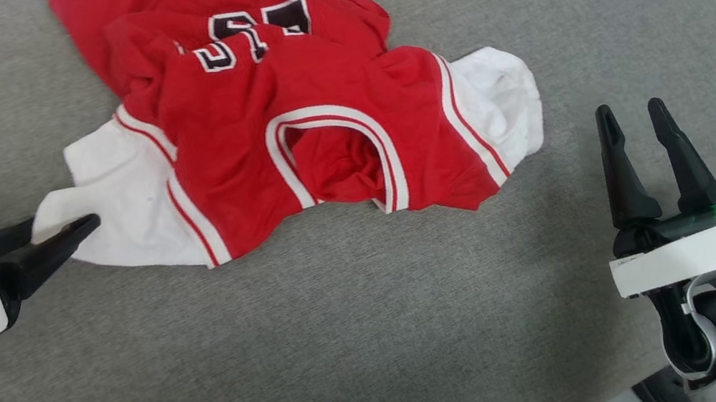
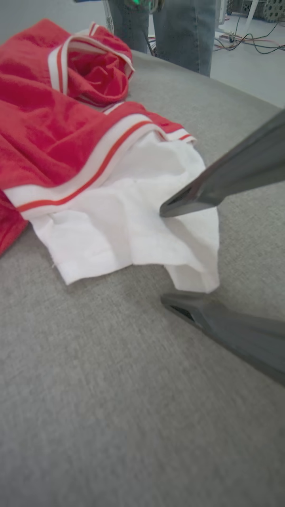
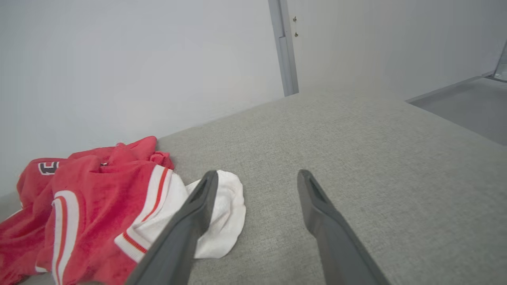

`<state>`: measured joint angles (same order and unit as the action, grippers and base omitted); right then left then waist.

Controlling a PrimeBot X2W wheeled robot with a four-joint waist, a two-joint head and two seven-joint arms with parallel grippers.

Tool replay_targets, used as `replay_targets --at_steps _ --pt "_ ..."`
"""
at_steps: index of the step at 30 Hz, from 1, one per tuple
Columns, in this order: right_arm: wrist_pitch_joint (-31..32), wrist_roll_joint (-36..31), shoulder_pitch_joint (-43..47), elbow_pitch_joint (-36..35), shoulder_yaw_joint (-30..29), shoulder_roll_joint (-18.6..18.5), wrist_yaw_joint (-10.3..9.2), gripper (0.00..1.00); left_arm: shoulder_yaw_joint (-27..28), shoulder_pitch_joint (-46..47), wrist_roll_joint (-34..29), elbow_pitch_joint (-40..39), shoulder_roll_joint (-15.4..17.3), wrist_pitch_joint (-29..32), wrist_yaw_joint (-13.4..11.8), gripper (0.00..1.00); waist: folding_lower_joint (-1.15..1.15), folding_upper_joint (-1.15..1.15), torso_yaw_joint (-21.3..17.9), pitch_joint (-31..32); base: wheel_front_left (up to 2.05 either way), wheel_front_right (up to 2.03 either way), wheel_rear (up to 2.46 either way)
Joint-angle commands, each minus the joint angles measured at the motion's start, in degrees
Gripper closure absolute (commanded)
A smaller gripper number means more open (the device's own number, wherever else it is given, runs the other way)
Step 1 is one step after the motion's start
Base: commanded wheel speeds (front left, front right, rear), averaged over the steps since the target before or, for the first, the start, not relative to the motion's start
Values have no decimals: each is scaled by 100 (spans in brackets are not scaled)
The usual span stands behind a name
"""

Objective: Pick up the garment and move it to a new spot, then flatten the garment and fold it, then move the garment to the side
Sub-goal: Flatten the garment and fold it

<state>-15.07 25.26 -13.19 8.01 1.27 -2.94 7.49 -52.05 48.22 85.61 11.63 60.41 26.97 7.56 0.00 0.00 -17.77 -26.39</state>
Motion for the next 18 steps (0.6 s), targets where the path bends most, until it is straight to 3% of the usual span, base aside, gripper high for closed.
replay_targets --at_steps 1,2,3,5,11,18 --pt "-12 14 -33 -21 -2 0 0 0 -101 -2 6 17 -10 81 -15 0 0 0 -64 -60 0 0 0" --pt "-12 16 -24 -25 -7 0 0 0 -136 19 -47 15 4 74 -15 0 0 0 -70 -61 0 0 0" --pt "-12 17 -12 -31 -17 0 0 0 -139 50 -80 20 -13 -8 -16 17 0 0 -71 -65 0 0 0" --pt "-12 12 16 -35 -53 -1 0 0 -129 56 118 46 -88 -10 -15 100 0 0 -46 -57 0 0 0" --pt "-12 -94 -46 -11 -170 0 0 0 -109 129 188 92 -57 -181 -15 100 0 0 170 56 0 0 0" --pt "-12 -265 -65 59 -234 -2 0 0 -109 -253 263 449 198 -664 -15 100 0 0 415 327 0 0 0"
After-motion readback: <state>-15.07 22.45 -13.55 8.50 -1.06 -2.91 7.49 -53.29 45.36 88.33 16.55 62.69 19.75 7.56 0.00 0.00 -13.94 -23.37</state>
